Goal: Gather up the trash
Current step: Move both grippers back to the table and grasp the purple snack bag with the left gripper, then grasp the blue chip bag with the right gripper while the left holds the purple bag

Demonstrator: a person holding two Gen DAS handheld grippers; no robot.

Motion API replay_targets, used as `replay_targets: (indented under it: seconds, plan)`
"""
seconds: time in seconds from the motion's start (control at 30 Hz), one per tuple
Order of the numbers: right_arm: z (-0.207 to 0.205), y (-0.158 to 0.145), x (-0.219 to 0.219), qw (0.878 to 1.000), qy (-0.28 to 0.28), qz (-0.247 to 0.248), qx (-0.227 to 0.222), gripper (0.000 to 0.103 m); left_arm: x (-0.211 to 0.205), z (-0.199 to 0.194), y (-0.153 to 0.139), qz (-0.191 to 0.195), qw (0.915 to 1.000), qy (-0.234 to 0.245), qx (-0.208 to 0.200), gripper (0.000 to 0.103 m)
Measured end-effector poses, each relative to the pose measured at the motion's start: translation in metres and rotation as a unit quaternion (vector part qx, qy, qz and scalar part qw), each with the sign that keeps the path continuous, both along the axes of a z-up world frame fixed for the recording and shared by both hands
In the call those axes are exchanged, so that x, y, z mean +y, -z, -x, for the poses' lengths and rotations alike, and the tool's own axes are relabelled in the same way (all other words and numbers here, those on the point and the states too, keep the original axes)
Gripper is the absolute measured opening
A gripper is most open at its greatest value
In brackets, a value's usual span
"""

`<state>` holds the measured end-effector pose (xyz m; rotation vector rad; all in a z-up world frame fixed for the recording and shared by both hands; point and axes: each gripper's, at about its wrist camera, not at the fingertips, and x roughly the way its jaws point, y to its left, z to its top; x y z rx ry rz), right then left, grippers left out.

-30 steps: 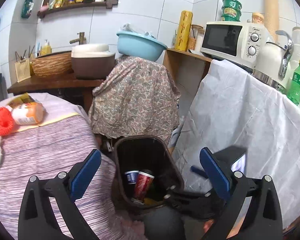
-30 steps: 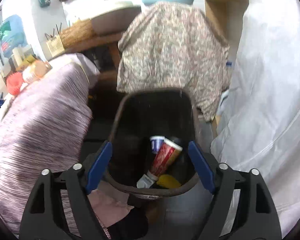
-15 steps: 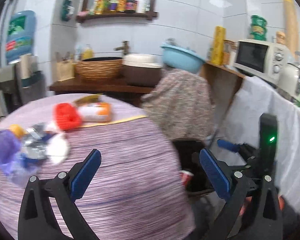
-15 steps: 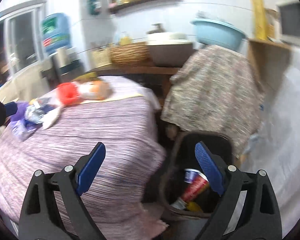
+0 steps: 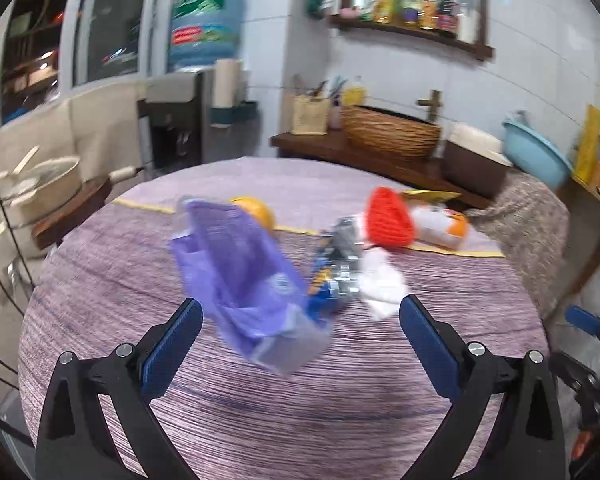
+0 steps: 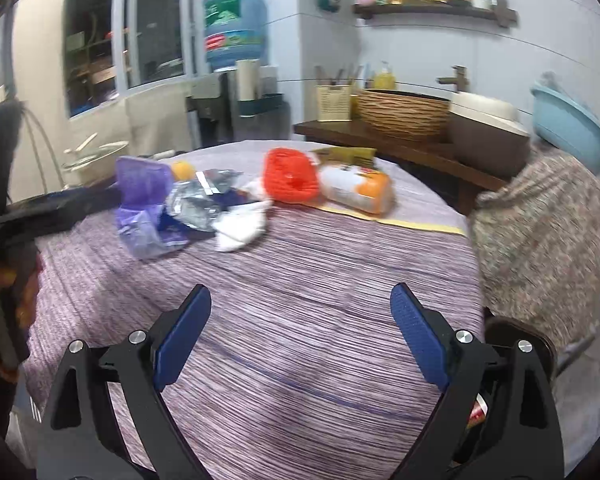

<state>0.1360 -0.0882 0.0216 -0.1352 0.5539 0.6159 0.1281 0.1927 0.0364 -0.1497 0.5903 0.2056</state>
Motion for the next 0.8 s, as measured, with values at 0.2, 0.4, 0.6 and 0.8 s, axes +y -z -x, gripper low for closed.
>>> replay_targets:
  seconds: [0.2,0.4,0.6,0.8]
  plan:
    - [0.002,-0.001,0.022,1.000,-0.025,0.012,0.002,0.090,0.046,-0.023,0.014,0.053,0.9982,-0.021,0.018,0.096]
    - [0.004,-0.003,0.042,0.999,-0.046,0.018,0.002,0.090,0.070,-0.051,0.027,0.099,0.9943,-0.010,0.036,0.076]
    - [0.002,-0.002,0.067,0.998,-0.064,0.027,-0.001,0.090,0.079,-0.051,0.037,0.165,0.9856,0.004,0.035,0.030]
    - [-0.009,-0.004,0.097,0.995,-0.092,0.017,0.014,0.090,0.079,-0.028,0.032,0.165,0.9862,0.002,0.017,0.021]
